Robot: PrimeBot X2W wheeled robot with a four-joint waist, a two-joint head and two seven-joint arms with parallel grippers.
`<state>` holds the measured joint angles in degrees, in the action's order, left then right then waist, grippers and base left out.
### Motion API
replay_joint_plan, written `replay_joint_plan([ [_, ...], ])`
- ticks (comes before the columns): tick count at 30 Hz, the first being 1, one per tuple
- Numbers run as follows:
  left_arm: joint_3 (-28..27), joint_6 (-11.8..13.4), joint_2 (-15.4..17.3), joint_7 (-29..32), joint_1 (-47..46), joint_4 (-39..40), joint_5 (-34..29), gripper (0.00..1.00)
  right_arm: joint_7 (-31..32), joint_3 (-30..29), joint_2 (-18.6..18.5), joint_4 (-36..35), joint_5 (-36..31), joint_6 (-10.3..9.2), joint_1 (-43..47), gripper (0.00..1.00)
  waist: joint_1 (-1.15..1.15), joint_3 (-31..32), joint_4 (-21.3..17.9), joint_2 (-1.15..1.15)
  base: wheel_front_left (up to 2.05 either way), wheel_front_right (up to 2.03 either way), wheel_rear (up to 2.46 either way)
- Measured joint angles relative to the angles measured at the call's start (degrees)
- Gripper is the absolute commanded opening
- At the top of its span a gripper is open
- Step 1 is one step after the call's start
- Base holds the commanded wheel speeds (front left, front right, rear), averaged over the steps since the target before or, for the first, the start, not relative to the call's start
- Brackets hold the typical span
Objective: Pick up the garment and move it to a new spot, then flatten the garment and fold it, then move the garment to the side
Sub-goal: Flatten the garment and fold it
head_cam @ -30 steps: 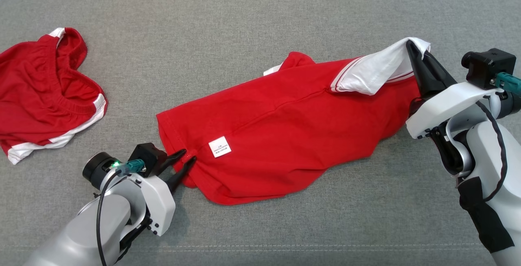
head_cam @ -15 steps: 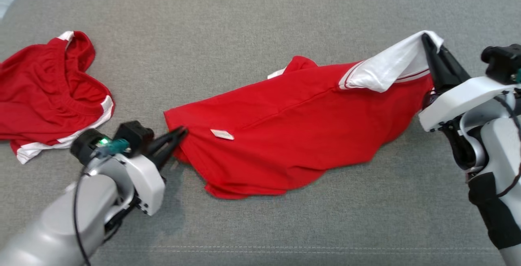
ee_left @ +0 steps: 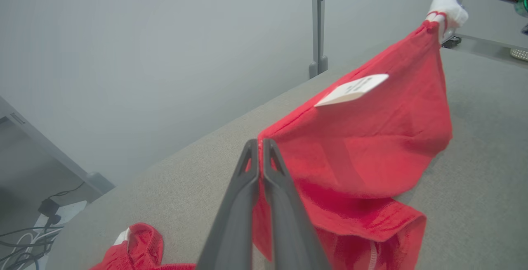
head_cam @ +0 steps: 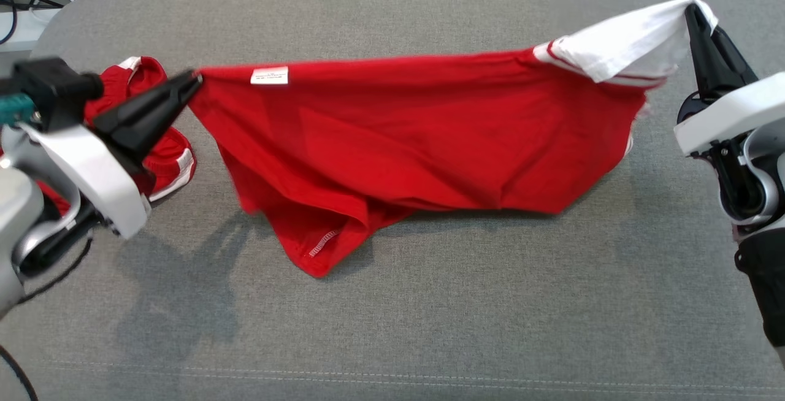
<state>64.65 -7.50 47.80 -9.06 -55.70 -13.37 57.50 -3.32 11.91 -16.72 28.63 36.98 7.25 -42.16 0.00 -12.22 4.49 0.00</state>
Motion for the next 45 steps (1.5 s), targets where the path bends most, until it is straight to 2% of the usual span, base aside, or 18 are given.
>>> replay_joint_plan([
  [4, 0.9, 0.0, -0.54, 0.45, -3.66, -0.71, 0.36, 0.0, 2.8, 0.57, -0.05, 0.94, 1.71, 0.0, -2.31, 0.0, 0.0, -0.43, -0.16, 0.0, 0.0, 0.0, 0.0],
  [8, 2.77, 0.0, -3.39, -2.19, -6.16, -5.89, -0.51, 0.0, 4.53, 1.24, 1.11, 3.96, 4.43, 0.0, -5.9, 0.0, 0.0, -1.11, -0.74, 0.0, 0.0, 0.0, 0.0],
  [11, 1.29, 0.0, -5.79, -4.77, -10.74, -10.45, -3.75, 0.0, 3.35, 0.76, 1.46, 5.32, 6.04, 0.0, -10.67, 0.0, 0.0, -1.25, -1.17, 0.0, 0.0, 0.0, 0.0],
  [14, -2.89, 0.0, -8.22, -5.44, -16.14, -13.52, -8.57, 0.0, -0.32, -0.23, 1.43, 5.95, 6.88, -0.01, -16.28, 0.0, 0.0, -0.29, -1.47, 0.0, 0.0, 0.0, 0.0],
  [17, -11.6, 0.04, -9.81, -5.65, -19.45, -12.69, -14.47, 0.0, -3.52, -0.75, 1.26, 6.33, 8.69, -0.01, -21.32, 0.0, 0.0, 0.86, -1.88, 0.0, 0.0, 0.0, 0.0],
  [19, -17.03, 0.05, -10.83, -5.69, -19.68, -11.11, -17.27, 0.0, -3.82, -0.56, 1.0, 6.93, 10.27, -0.01, -22.98, 0.0, 0.0, 1.72, -2.11, 0.0, 0.0, 0.0, 0.0],
  [22, -19.54, 0.04, -10.78, -5.97, -16.91, -9.56, -19.68, 0.0, -3.25, 0.27, -0.49, 6.95, 12.35, -0.01, -22.54, 0.0, 0.0, 2.77, -2.3, 0.0, 0.0, 0.0, 0.0],
  [25, -15.47, 0.04, -10.23, -6.02, -7.98, -9.66, -17.13, 0.0, 2.57, 4.02, -2.75, 6.06, 14.74, -0.01, -18.03, 0.0, 0.0, 3.95, -2.34, 0.0, 0.0, 0.0, 0.0],
  [29, -6.7, 0.0, -8.71, -4.17, 4.25, -9.58, -7.5, 0.0, 10.36, 8.43, -4.26, 3.3, 19.69, -0.01, -6.97, 0.0, 0.0, 5.89, -2.24, 0.0, 0.0, 0.0, 0.0],
  [33, -0.22, 0.0, -6.98, -1.53, 12.3, -8.94, 0.88, 0.0, 20.08, 13.66, -7.0, -3.03, 25.38, -0.01, 3.13, 0.0, 0.0, 8.2, -2.15, 0.0, 0.0, 0.0, 0.0],
  [36, 2.7, 0.0, -6.66, -1.54, 16.97, -8.81, 5.1, 0.0, 27.53, 16.91, -9.6, -8.67, 29.72, -0.02, 10.27, 0.0, 0.0, 10.15, -2.2, 0.0, 0.0, 0.0, 0.0],
  [39, 6.17, 0.0, -5.98, 0.98, 20.62, -8.27, 8.7, 0.0, 34.14, 18.59, -12.05, -14.5, 34.33, -0.02, 16.0, 0.0, 0.0, 12.1, -2.5, 0.0, 0.0, 0.0, 0.0],
  [45, 9.16, 0.0, -1.58, 7.81, 22.68, -3.82, 12.17, 0.0, 45.48, 18.41, -16.66, -26.49, 43.08, -0.02, 22.98, 0.0, 0.0, 13.89, -3.98, 0.0, 0.0, 0.0, 0.0],
])
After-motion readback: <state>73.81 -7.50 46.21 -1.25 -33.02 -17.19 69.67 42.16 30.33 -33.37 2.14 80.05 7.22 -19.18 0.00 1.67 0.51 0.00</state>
